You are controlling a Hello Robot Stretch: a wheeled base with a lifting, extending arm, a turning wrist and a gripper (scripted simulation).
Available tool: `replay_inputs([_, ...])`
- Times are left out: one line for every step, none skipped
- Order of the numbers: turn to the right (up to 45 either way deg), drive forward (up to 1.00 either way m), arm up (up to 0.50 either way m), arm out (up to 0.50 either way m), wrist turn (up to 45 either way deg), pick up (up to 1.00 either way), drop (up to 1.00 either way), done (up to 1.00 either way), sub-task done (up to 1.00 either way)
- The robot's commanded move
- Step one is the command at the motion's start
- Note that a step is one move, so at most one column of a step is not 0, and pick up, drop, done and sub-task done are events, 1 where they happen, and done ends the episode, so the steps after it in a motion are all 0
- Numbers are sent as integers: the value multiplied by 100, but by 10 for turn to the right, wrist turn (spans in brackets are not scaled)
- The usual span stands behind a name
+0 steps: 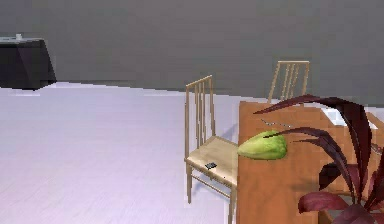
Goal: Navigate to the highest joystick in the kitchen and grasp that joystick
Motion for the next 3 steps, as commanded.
replay_inputs([0,0,0,0,450,0,0,0,0])
replay_inputs([0,0,0,0,450,0,0,0,0])
replay_inputs([0,0,0,0,450,0,0,0,0])
